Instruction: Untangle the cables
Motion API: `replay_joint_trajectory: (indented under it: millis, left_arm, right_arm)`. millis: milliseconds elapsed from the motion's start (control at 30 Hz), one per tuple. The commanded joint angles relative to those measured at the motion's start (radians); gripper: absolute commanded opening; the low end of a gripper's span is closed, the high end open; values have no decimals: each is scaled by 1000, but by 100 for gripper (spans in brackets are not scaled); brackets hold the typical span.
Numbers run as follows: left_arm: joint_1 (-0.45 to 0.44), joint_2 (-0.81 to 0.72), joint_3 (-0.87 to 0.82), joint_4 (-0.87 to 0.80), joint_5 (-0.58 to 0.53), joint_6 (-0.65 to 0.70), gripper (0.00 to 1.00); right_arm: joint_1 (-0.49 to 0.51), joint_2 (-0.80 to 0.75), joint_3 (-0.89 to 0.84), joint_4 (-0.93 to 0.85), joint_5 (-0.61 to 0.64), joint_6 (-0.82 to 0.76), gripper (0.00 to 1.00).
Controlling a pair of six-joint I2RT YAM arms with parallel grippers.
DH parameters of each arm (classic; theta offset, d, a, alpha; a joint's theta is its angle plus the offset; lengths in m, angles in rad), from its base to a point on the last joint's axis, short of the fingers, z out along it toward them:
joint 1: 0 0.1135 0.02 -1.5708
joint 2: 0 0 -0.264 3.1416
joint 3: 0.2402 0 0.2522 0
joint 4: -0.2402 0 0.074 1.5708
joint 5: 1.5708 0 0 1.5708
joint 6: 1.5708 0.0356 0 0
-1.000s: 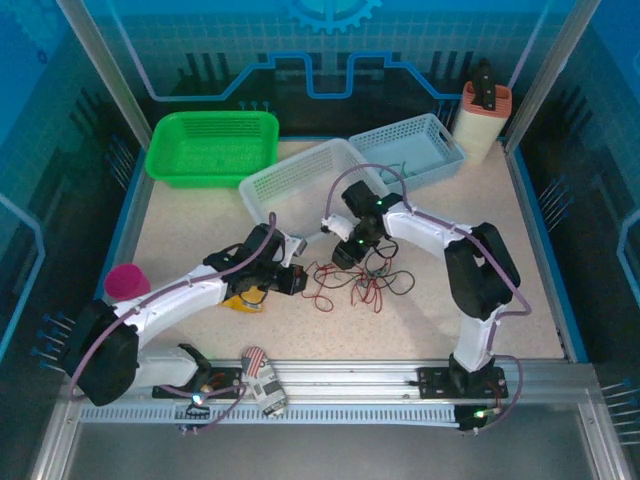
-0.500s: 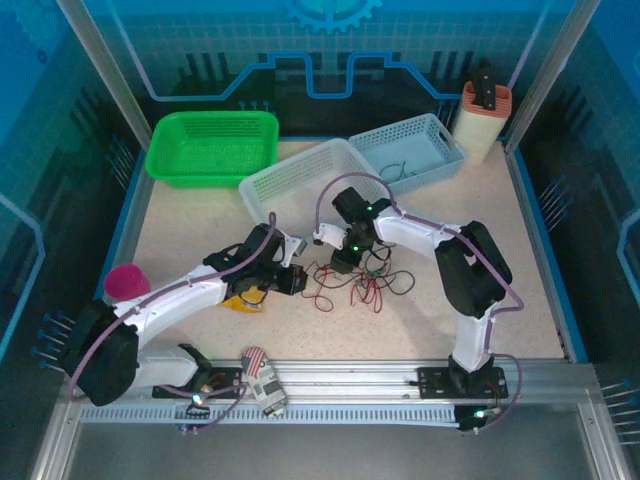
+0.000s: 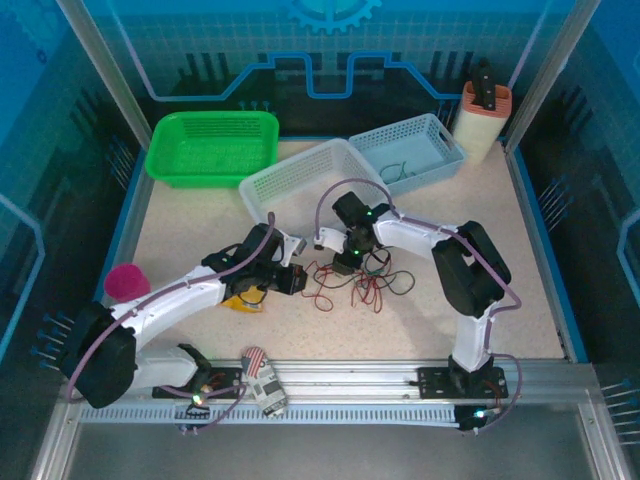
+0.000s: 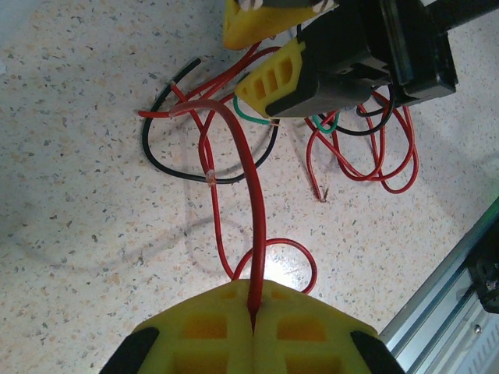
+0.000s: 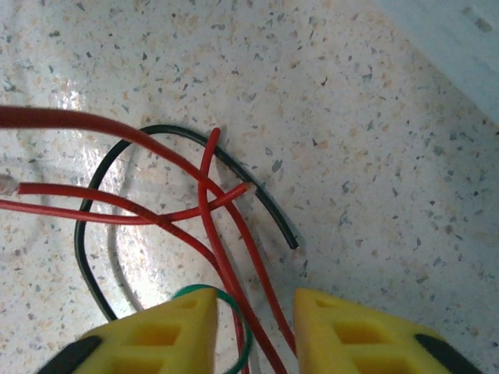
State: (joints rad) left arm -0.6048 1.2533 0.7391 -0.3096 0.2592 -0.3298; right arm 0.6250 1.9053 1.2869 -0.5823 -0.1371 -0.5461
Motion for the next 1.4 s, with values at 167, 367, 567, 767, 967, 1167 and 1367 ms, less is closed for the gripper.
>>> replay_joint_trajectory:
  millis: [167, 367, 567, 767, 967, 1167, 1367]
  left_arm:
    - [6, -46, -3, -17, 1, -1, 2]
    - [6, -84, -11, -27, -41, -2, 2]
    - [7, -86, -7, -64, -55, 11, 2]
    - [8, -123, 4, -98, -95, 24, 0]
    - [38, -118, 172, -312, -109, 96, 0]
    - [90, -166, 176, -332, -64, 98, 0]
    - [110, -191, 159, -304, -32, 94, 0]
  right_arm:
    - [28, -1, -60, 33, 82, -16, 10]
    - [30, -71, -110, 47, 97, -4, 0]
    - [27, -158, -136, 48, 107, 54, 0]
    - [20, -200, -158, 25, 129, 81, 0]
    - [-9, -175, -144, -10, 146, 106, 0]
    - [-23, -172, -142, 1, 136, 138, 0]
    - [-34, -189, -143, 12, 100, 170, 1]
